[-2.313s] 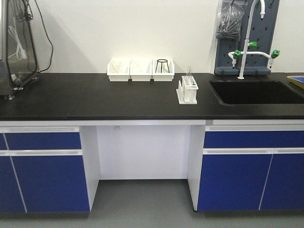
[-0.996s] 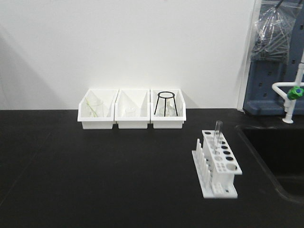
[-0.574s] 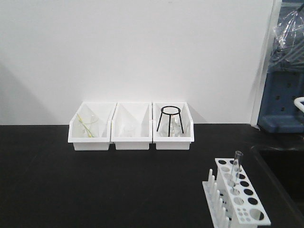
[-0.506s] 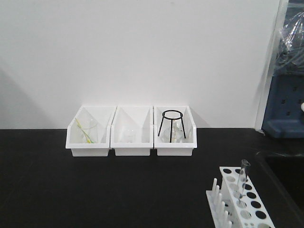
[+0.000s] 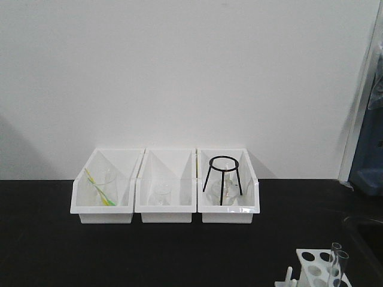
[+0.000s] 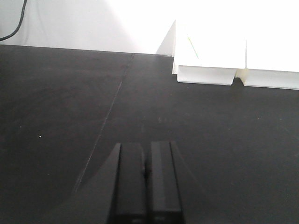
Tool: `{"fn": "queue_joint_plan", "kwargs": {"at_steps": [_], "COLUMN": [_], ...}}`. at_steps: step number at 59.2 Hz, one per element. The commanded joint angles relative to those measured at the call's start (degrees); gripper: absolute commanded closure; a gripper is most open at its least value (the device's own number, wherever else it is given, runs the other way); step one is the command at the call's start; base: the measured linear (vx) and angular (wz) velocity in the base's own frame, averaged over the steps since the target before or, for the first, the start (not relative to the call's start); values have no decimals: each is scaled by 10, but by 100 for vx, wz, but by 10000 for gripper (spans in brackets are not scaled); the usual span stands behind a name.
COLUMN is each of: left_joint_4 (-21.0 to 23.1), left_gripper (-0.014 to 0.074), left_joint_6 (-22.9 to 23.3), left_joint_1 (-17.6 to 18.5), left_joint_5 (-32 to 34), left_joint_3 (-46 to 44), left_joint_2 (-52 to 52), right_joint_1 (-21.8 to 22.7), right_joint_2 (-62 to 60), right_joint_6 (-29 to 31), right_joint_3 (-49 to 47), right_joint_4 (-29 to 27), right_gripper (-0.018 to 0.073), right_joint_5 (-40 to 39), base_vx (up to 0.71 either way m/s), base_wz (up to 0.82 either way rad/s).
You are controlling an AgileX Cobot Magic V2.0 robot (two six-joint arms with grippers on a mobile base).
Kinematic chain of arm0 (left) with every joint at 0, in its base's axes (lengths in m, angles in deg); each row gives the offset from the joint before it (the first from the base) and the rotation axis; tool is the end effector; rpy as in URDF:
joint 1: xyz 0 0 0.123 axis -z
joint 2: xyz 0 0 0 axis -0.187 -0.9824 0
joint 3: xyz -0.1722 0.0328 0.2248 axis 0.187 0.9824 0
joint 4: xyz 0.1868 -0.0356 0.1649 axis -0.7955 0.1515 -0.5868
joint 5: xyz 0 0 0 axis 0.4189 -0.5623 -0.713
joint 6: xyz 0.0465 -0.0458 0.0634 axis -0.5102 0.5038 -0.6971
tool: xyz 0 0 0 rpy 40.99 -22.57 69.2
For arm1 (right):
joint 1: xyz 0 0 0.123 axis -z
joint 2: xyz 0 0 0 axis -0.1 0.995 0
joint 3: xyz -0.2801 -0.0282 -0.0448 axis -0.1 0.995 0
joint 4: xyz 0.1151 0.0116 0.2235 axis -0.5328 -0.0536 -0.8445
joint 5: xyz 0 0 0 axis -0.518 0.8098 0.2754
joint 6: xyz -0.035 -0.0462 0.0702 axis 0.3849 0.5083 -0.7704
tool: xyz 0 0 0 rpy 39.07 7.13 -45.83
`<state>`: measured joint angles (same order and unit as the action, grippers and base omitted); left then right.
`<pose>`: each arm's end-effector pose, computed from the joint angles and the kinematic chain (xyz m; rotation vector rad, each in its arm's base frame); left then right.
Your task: Flip and reinsert test tube from rack
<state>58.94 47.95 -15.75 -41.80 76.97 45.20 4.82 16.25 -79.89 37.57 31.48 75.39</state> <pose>0.0546 0.0058 0.1802 -0.1896 1.7464 -0.0130 0.0564 0.0008 0.1872 0.0427 1.6808 0.0599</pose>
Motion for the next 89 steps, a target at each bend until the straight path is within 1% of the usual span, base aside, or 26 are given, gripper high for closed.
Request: {"fn": "queue_joint_plan", "kwargs": {"at_steps": [1, 34, 45, 49, 56, 64, 71, 78, 89], "left_joint_4": [3, 3, 3, 3, 3, 3, 3, 3, 3], "left_gripper": [603, 603, 603, 603, 603, 603, 603, 603, 603], "left_joint_6": [0, 0, 0, 0, 0, 0, 0, 0, 0], "left_joint_1": [3, 3, 3, 3, 3, 3, 4, 4, 4], "left_joint_5": [45, 45, 45, 45, 45, 45, 45, 45, 45], "left_joint_3": [1, 1, 1, 1, 1, 1, 1, 1, 1], "left_joint_2": [7, 7, 7, 7, 7, 7, 7, 7, 7], "right_joint_1": [3, 3, 3, 3, 3, 3, 3, 3, 3], "right_joint_2": [-6, -6, -6, -6, 13, 109, 200, 271, 325], "right_joint_6": [2, 2, 2, -1, -5, 16, 22, 19, 19], "right_joint_3": [0, 0, -9, -39, -140, -268, -339, -371, -371], "right_joint_4": [3, 3, -1, -1, -1, 13, 19, 19, 19], "right_gripper": [568, 568, 568, 568, 568, 568, 568, 568, 558], "right_joint_5": [-46, -54, -123, -117, -90, -86, -101, -110, -116], "base_vx": [5, 1, 0, 0, 0, 0, 0, 0, 0], "base_wz": [0, 0, 0, 0, 0, 0, 0, 0, 0]}}
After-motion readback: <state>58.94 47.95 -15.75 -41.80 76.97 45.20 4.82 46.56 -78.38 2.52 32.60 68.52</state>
